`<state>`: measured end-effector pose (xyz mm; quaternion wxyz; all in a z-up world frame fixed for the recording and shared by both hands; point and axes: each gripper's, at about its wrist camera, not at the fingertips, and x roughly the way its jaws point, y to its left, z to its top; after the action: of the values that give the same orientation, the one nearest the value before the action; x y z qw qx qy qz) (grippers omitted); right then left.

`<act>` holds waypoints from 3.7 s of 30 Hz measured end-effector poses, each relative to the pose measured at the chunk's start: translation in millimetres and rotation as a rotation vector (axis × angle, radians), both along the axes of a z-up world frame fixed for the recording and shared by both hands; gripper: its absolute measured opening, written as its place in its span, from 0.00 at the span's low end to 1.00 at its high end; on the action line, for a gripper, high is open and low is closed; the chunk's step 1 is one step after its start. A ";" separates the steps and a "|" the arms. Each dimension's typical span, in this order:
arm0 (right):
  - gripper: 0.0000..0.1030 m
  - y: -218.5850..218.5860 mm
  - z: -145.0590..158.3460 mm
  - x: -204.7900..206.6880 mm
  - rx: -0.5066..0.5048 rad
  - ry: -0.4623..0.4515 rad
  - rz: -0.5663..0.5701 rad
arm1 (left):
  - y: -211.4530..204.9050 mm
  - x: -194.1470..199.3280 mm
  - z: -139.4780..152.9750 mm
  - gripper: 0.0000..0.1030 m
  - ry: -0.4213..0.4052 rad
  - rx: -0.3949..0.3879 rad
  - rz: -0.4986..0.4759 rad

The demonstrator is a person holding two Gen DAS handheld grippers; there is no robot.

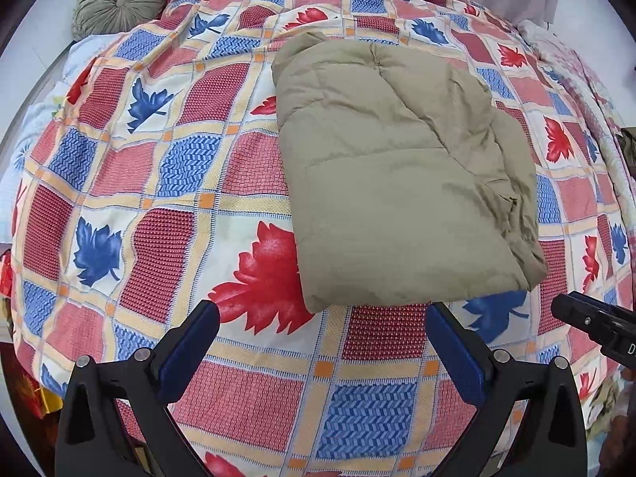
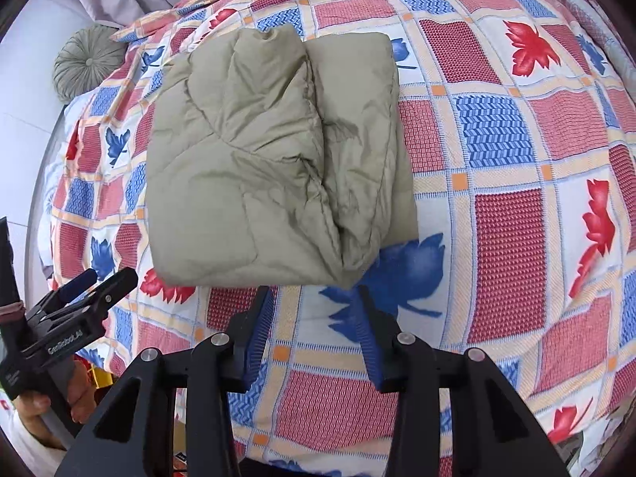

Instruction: Fold large clothes

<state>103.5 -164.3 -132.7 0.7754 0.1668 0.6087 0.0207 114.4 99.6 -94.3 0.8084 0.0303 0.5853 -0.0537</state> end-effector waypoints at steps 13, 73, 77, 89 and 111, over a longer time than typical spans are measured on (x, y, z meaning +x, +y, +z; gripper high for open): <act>0.77 11.5 90.4 -48.8 -0.087 -0.096 -0.014 | 21.7 -53.9 88.5 1.00 -0.062 -0.012 0.057; 1.00 51.1 194.5 -89.6 -0.229 -0.290 -0.016 | 29.7 -100.7 179.4 1.00 -0.185 -0.006 0.105; 1.00 52.1 194.6 -89.5 -0.230 -0.291 -0.016 | 29.2 -101.3 179.5 1.00 -0.184 -0.005 0.107; 1.00 53.3 194.5 -89.5 -0.230 -0.290 -0.017 | 28.1 -101.2 178.5 1.00 -0.185 -0.004 0.106; 1.00 53.5 194.9 -88.8 -0.231 -0.289 -0.017 | 27.4 -101.1 178.1 1.00 -0.186 -0.003 0.106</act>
<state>14.7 -110.8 62.2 0.8689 0.0771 0.4879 -0.0320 13.3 126.9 83.8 0.8610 0.0029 0.5086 -0.0087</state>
